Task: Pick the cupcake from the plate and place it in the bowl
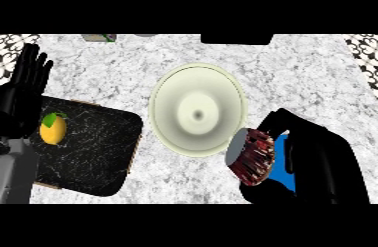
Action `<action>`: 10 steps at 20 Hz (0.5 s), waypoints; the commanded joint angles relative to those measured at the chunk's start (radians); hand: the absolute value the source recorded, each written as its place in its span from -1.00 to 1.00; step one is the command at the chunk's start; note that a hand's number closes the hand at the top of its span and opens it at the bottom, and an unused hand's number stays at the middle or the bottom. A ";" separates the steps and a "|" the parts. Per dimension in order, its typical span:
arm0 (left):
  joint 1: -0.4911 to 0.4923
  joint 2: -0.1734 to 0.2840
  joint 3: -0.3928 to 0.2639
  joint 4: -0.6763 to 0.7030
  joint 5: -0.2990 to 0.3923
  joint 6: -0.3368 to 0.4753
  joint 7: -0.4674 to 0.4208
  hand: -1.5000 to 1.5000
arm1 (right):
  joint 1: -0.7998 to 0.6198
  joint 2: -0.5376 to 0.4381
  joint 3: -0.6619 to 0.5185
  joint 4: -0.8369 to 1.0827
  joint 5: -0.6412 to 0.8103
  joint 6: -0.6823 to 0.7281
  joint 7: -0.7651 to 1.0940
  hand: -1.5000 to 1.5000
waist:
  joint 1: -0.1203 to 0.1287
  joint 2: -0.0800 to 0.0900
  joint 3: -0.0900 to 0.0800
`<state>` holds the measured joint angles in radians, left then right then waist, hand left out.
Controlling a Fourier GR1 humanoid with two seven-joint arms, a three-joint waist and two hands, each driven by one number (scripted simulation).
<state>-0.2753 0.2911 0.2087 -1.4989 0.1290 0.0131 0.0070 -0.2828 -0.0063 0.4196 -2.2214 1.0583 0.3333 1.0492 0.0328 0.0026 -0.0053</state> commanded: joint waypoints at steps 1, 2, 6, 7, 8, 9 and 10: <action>0.031 -0.015 -0.012 -0.018 -0.010 0.003 -0.010 0.00 | -0.233 0.006 -0.030 0.178 -0.100 0.002 0.223 1.00 | 0.001 0.000 0.003; 0.003 0.000 0.005 0.046 0.007 -0.025 -0.038 0.00 | -0.260 0.006 0.033 0.235 -0.093 -0.062 0.263 1.00 | 0.000 0.003 0.002; 0.001 -0.022 -0.011 -0.002 -0.003 0.006 -0.003 0.00 | -0.313 0.006 0.032 0.465 -0.125 -0.189 0.225 1.00 | 0.000 0.002 0.004; 0.010 -0.020 -0.018 -0.023 -0.034 0.030 -0.005 0.00 | -0.297 0.006 0.011 0.475 -0.118 -0.187 0.184 1.00 | -0.011 0.000 0.005; -0.008 -0.018 -0.001 0.039 -0.019 0.012 -0.045 0.00 | -0.352 0.006 0.015 0.554 -0.105 -0.211 0.200 1.00 | -0.008 0.004 0.004; -0.023 0.026 0.026 0.029 0.023 -0.027 0.014 0.00 | -0.381 0.006 -0.009 0.582 -0.096 -0.188 0.212 1.00 | -0.006 0.002 0.004; 0.016 -0.012 -0.002 -0.004 -0.004 -0.006 -0.024 0.00 | -0.320 0.006 0.068 0.606 -0.056 -0.269 0.205 1.00 | -0.008 0.000 0.005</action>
<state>-0.2735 0.2868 0.2108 -1.4897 0.1265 0.0096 -0.0060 -0.5740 -0.0071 0.4320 -1.7568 0.9726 0.1870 1.1156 0.0281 0.0040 -0.0016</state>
